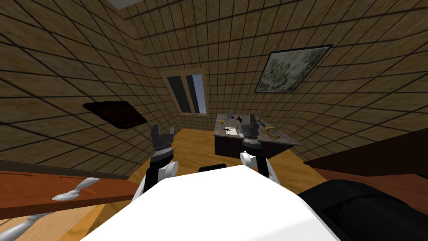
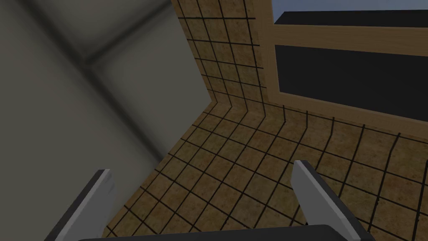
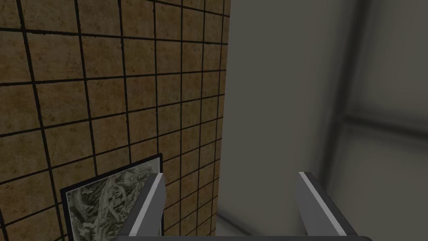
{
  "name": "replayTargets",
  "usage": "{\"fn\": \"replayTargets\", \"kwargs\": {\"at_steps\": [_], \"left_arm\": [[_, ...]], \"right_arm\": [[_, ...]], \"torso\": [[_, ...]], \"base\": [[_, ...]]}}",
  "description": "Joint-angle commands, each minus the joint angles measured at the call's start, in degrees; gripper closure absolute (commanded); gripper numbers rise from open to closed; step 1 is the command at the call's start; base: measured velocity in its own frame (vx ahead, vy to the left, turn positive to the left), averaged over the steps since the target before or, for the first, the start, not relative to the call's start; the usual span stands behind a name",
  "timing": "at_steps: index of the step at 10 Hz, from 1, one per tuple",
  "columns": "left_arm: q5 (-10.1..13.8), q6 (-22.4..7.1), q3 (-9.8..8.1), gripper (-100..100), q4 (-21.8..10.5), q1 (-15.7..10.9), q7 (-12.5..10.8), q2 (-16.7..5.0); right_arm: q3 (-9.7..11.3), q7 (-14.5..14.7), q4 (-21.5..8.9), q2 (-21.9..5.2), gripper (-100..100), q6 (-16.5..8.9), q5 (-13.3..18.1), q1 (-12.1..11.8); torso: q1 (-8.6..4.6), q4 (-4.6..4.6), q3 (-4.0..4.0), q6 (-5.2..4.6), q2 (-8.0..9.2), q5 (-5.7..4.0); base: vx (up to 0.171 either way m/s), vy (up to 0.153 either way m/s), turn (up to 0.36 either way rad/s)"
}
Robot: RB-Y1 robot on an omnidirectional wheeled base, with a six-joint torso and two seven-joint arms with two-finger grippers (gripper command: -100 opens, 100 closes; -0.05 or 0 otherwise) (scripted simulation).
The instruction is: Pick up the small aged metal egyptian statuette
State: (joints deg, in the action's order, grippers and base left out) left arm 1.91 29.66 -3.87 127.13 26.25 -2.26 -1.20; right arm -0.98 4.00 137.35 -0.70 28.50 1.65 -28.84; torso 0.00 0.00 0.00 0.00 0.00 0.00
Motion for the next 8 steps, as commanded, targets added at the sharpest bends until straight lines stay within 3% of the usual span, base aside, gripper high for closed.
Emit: {"fn": "replayTargets", "kwargs": {"at_steps": [1, 8], "left_arm": [[0.0, 0.0, 0.00, 0, 0.0, 0.0, 0.0, 0.0], [0.0, 0.0, 0.00, 0, 0.0, 0.0, 0.0, 0.0]], "right_arm": [[0.0, 0.2, -0.3, -1.9, -100, -0.5, 0.4, -0.1], [-0.1, 1.5, -3.1, -12.6, -100, -4.1, 3.3, -1.0]], "torso": [[0.00, 0.00, 0.00, 0.00, 0.00, 0.00], [0.01, -0.04, -0.10, 0.01, 0.18, 0.00]], "base": [[-0.013, 0.003, 0.009], [-0.043, 0.006, 0.018]]}}
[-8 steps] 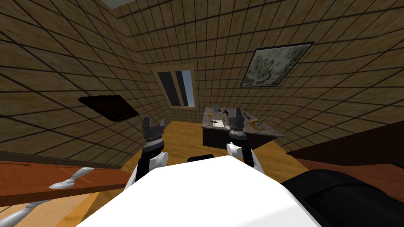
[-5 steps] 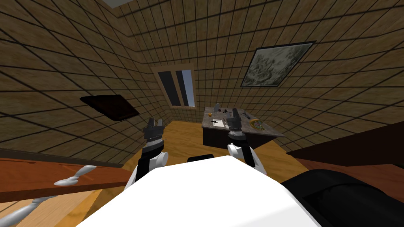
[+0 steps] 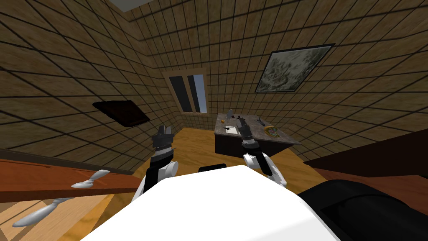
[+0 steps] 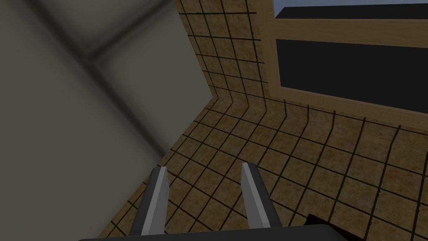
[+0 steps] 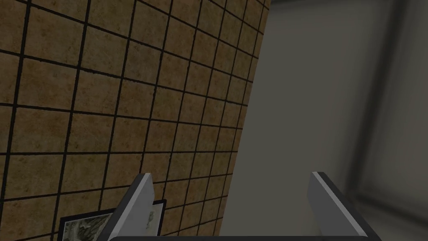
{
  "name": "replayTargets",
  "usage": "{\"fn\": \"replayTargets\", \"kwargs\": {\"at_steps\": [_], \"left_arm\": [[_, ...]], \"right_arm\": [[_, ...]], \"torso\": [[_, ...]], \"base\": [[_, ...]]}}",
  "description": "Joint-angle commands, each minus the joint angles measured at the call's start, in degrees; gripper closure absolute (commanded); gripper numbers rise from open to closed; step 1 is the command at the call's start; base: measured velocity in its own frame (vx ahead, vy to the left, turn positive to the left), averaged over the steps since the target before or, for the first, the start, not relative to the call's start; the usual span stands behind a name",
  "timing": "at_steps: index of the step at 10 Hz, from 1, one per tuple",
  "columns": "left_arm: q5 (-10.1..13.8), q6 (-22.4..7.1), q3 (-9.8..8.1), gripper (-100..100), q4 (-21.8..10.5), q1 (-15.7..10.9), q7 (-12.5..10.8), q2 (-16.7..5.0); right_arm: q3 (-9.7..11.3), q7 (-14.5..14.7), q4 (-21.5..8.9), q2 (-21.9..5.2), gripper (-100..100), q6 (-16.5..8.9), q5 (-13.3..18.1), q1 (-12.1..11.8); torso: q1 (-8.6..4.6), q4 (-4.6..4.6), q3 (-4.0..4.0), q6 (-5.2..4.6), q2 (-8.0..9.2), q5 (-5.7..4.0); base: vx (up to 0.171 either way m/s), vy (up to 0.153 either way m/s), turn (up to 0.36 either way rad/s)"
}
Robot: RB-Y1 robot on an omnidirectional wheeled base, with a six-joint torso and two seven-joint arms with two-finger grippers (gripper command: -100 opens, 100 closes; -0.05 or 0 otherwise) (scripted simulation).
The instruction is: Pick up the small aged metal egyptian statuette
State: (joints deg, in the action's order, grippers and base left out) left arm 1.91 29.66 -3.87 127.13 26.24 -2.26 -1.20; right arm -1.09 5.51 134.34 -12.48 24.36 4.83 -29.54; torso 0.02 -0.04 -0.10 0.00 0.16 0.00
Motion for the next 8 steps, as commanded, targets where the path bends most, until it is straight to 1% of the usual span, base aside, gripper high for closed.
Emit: {"fn": "replayTargets", "kwargs": {"at_steps": [1, 2, 3, 4, 5, 6, 7, 8], "left_arm": [[0.0, 0.0, 0.00, 0, 0.0, 0.0, 0.0, 0.0], [0.0, 0.0, 0.00, 0, 0.0, 0.0, 0.0, 0.0], [0.0, 0.0, 0.00, 0, 0.0, 0.0, 0.0, 0.0], [0.0, 0.0, 0.00, 0, 0.0, 0.0, 0.0, 0.0], [0.0, 0.0, 0.00, 0, 0.0, 0.0, 0.0, 0.0], [0.0, 0.0, 0.00, 0, 0.0, 0.0, 0.0, 0.0], [0.0, 0.0, 0.00, 0, 0.0, 0.0, 0.0, 0.0], [0.0, 0.0, 0.00, 0, 0.0, 0.0, 0.0, 0.0]], "right_arm": [[-0.1, 0.4, -1.0, -2.9, -100, -1.0, 0.9, -0.5], [-0.1, 0.4, -1.0, -3.6, -100, -1.0, 0.9, -0.5], [-0.2, 0.9, -1.9, -5.8, -100, -2.1, 1.8, -0.7], [-0.2, 0.9, -1.9, -6.5, -100, -2.1, 1.8, -0.7], [-0.2, 1.3, -2.9, -8.6, -100, -3.2, 2.6, -1.0], [-0.2, 1.3, -2.9, -9.5, -100, -3.2, 2.6, -1.0], [-0.3, 1.8, -4.1, -11.6, -100, -4.4, 3.5, -1.3], [-0.3, 1.8, -4.1, -12.7, -100, -4.4, 3.5, -1.3]], "torso": [[0.00, 0.00, 0.00, 0.00, 0.00, 0.00], [0.00, 0.00, -0.01, 0.01, 0.02, 0.00], [-0.02, 0.00, 0.00, 0.00, -0.01, 0.00], [-0.02, 0.00, 0.01, 0.00, -0.01, -0.01], [-0.01, 0.00, 0.01, 0.00, -0.02, 0.00], [0.00, 0.00, 0.00, 0.01, 0.00, 0.00], [0.00, 0.00, 0.01, 0.00, -0.02, 0.00], [0.01, 0.00, 0.00, 0.00, 0.01, 0.00]], "base": [[-0.047, 0.010, 0.027], [-0.037, 0.003, 0.014], [-0.038, 0.007, 0.031], [-0.037, 0.006, 0.017], [-0.042, 0.012, 0.050], [-0.036, 0.010, 0.012], [-0.047, 0.011, 0.037], [-0.038, 0.009, 0.021]]}}
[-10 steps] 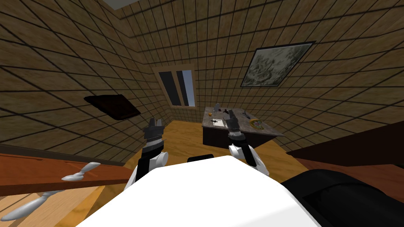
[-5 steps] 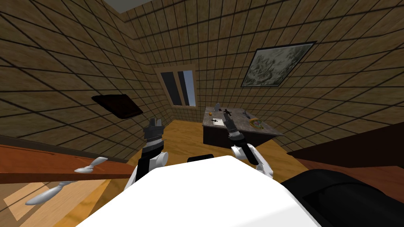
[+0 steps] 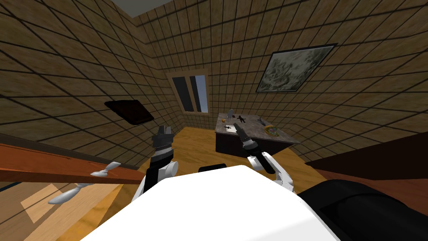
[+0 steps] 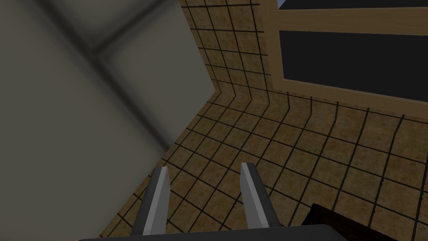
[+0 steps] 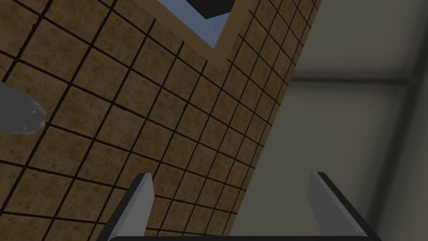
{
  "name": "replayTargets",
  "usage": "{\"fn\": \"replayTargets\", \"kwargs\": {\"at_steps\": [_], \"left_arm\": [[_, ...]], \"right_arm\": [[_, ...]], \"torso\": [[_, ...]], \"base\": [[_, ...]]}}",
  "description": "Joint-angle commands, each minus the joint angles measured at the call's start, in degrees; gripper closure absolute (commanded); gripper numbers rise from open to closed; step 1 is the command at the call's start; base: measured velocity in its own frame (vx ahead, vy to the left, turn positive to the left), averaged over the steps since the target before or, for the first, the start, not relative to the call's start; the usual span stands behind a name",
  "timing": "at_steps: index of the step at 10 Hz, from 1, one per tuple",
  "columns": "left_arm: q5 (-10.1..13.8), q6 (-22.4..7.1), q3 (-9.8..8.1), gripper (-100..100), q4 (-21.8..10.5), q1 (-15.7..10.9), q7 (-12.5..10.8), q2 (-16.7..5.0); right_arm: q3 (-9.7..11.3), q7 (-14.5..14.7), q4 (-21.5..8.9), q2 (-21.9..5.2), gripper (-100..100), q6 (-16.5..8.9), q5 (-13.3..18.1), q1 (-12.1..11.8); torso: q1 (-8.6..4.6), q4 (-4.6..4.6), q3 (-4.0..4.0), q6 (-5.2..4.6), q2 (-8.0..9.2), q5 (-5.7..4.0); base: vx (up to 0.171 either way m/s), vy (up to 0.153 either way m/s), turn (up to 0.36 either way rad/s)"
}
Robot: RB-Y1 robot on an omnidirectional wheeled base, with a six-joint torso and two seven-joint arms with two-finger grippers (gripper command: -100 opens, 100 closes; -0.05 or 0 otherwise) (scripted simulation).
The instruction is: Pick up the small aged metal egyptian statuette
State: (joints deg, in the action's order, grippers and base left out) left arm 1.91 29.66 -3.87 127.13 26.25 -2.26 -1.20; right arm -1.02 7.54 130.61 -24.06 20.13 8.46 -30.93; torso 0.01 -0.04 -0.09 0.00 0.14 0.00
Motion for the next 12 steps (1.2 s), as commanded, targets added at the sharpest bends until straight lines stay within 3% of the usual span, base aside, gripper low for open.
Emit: {"fn": "replayTargets", "kwargs": {"at_steps": [1, 12], "left_arm": [[0.0, 0.0, 0.00, 0, 0.0, 0.0, 0.0, 0.0], [0.0, 0.0, 0.00, 0, 0.0, 0.0, 0.0, 0.0]], "right_arm": [[-0.5, 0.3, -1.5, -2.9, -100, -1.3, 0.8, -0.3], [-0.3, 3.2, -8.7, -21.4, -100, -6.7, 5.3, -2.5]], "torso": [[0.00, 0.00, 0.00, 0.00, 0.00, 0.00], [0.05, 0.02, 0.05, 0.00, -0.09, 0.01]], "base": [[-0.037, 0.016, 0.051], [-0.023, 0.019, 0.050]]}}
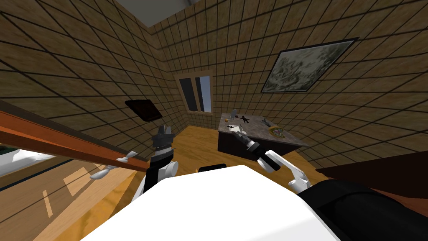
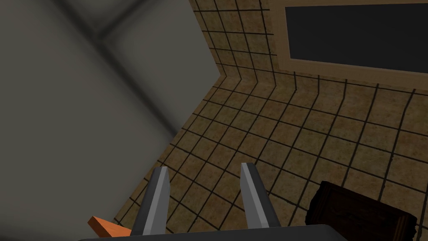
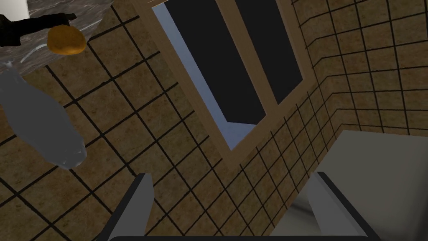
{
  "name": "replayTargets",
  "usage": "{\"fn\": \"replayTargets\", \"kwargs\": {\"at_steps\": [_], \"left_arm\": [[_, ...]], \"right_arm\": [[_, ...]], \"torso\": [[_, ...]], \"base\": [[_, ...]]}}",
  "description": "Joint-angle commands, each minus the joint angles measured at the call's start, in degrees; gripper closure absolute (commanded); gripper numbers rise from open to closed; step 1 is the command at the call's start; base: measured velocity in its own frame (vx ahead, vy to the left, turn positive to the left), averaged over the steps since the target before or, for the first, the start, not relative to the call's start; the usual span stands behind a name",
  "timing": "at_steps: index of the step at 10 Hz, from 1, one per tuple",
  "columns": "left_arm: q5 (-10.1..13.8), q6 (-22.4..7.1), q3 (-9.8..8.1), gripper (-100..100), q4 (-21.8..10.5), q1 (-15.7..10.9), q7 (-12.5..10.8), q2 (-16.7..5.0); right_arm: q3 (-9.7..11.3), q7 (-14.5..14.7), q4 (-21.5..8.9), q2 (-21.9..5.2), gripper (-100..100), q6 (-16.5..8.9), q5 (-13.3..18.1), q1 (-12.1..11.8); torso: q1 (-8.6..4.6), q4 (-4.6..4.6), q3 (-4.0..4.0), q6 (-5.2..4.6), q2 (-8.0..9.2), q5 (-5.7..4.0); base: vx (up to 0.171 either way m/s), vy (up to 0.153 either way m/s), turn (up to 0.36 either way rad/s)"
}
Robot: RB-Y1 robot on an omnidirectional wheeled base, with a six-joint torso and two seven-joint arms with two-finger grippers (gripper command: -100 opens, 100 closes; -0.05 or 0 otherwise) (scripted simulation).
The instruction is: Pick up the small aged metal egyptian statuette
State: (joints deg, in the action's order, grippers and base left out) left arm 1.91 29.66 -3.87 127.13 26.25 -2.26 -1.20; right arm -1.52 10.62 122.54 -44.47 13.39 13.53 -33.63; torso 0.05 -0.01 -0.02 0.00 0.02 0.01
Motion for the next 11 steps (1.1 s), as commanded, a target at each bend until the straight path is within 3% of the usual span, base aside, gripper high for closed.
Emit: {"fn": "replayTargets", "kwargs": {"at_steps": [1, 3, 8, 10, 11], "left_arm": [[0.0, 0.0, 0.00, 0, 0.0, 0.0, 0.0, 0.0], [0.0, 0.0, 0.00, 0, 0.0, 0.0, 0.0, 0.0], [0.0, 0.0, 0.00, 0, 0.0, 0.0, 0.0, 0.0], [0.0, 0.0, 0.00, 0, 0.0, 0.0, 0.0, 0.0], [0.0, 0.0, 0.00, 0, 0.0, 0.0, 0.0, 0.0]], "right_arm": [[0.3, 0.8, -2.3, -2.9, -100, -0.9, 1.0, -0.4], [0.3, 0.8, -2.3, -5.2, -100, -0.9, 1.0, -0.4], [1.0, 2.7, -7.8, -14.2, -100, -3.3, 3.1, -2.4], [1.0, 2.7, -7.8, -16.2, -100, -3.3, 3.1, -2.4], [1.3, 3.4, -9.6, -18.4, -100, -3.9, 3.7, -3.1]], "torso": [[0.00, 0.00, 0.00, 0.00, 0.00, 0.00], [0.00, 0.01, 0.02, -0.01, -0.03, 0.00], [0.03, 0.02, 0.05, -0.01, -0.09, 0.01], [0.03, 0.03, 0.07, -0.01, -0.12, 0.01], [-0.02, 0.02, 0.05, -0.02, -0.08, 0.00]], "base": [[-0.002, 0.028, 0.098], [0.000, 0.014, 0.017], [0.010, 0.027, 0.086], [0.015, 0.017, 0.030], [0.017, 0.022, 0.107]]}}
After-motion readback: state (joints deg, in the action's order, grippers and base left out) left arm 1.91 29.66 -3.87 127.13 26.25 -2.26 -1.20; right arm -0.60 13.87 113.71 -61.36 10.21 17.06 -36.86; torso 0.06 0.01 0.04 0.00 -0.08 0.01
